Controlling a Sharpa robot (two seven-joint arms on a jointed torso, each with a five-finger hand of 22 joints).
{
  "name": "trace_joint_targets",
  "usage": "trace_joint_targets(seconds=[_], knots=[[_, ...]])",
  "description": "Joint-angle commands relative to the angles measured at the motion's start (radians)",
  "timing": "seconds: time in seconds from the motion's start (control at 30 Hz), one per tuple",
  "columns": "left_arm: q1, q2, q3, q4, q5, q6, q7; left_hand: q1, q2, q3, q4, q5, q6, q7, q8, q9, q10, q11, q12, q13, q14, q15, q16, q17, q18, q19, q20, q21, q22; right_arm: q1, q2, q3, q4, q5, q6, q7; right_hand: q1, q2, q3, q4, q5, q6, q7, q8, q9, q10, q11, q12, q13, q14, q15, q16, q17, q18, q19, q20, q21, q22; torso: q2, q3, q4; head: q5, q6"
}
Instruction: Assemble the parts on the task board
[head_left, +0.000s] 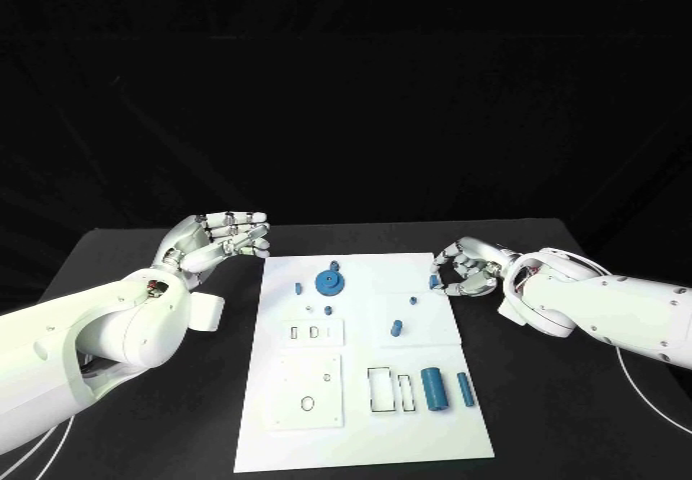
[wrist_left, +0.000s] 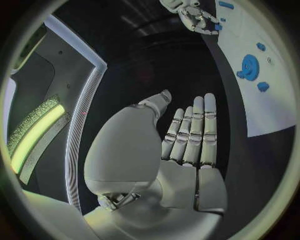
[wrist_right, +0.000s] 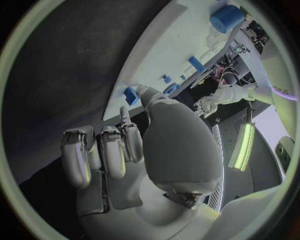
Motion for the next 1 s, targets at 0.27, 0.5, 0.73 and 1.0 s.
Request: trace_joint_targets(seconds=[0.27, 0.5, 0.73, 1.0], knots=[[0.000, 0.001, 0.001, 0.000, 0.002, 0.016, 0.006, -0.010, 0.002, 0.000, -0.007, -0.005, -0.006, 0.030, -0.003, -0.001, -0.006, 0.001, -0.004, -0.001, -0.008, -0.002, 0.003, 0.002, 0.001, -0.007, 0.000, 0.006, 0.002, -0.008, 0.013, 0.000, -0.009, 0.000, 0.019, -0.009, 0.000, 0.030, 0.015, 0.006, -0.002, 0.021, 0.002, 0.001, 0.003, 0.029, -0.003, 0.026, 0.144, 0.106, -0.004, 0.004, 0.263, -0.014, 0.105, -0.001, 0.012, 0.264, 0.000, -0.0005, -0.0014, -0.001, -0.002], [0.000, 0.001, 0.001, -0.001, 0.002, 0.016, 0.005, -0.010, 0.002, 0.000, -0.007, -0.005, -0.006, 0.030, -0.003, -0.001, -0.006, 0.001, -0.004, -0.001, -0.008, -0.002, 0.003, 0.002, 0.001, -0.007, 0.000, 0.006, 0.002, -0.011, 0.019, 0.000, -0.013, 0.000, 0.019, -0.013, 0.008, 0.059, 0.057, 0.000, -0.029, 0.057, -0.011, 0.015, 0.008, 0.043, -0.014, 0.037, 0.157, 0.106, -0.013, 0.004, 0.263, -0.014, 0.105, -0.008, 0.012, 0.264, -0.001, -0.0006, -0.0004, 0.000, -0.004], [0.000, 0.000, 0.001, -0.002, 0.002, 0.016, 0.004, -0.010, 0.002, 0.000, -0.007, -0.005, -0.006, 0.030, -0.003, -0.001, -0.006, 0.001, -0.004, -0.001, -0.008, -0.002, 0.003, 0.002, 0.001, -0.007, 0.000, 0.006, 0.002, -0.011, 0.024, 0.000, -0.013, 0.000, 0.008, -0.009, 0.006, 0.077, 0.110, -0.015, -0.096, 0.097, -0.030, 0.040, 0.017, 0.054, -0.029, 0.047, 0.168, 0.106, -0.027, 0.004, 0.263, -0.014, 0.105, -0.020, 0.012, 0.264, -0.001, -0.0009, -0.0010, 0.000, -0.006], [0.000, -0.002, 0.001, -0.003, 0.002, 0.016, 0.003, -0.011, 0.004, -0.001, -0.007, -0.005, -0.007, 0.030, -0.003, -0.001, -0.009, 0.002, -0.003, -0.001, -0.011, -0.001, 0.006, 0.002, 0.001, -0.013, 0.002, 0.011, 0.005, -0.011, 0.027, 0.000, -0.005, 0.000, -0.046, -0.004, -0.010, 0.090, 0.138, -0.028, -0.091, 0.126, -0.053, 0.074, 0.034, 0.077, -0.048, 0.067, 0.190, 0.106, -0.050, 0.004, 0.263, -0.014, 0.105, -0.040, 0.012, 0.264, -0.001, -0.0014, -0.0011, 0.000, -0.006]])
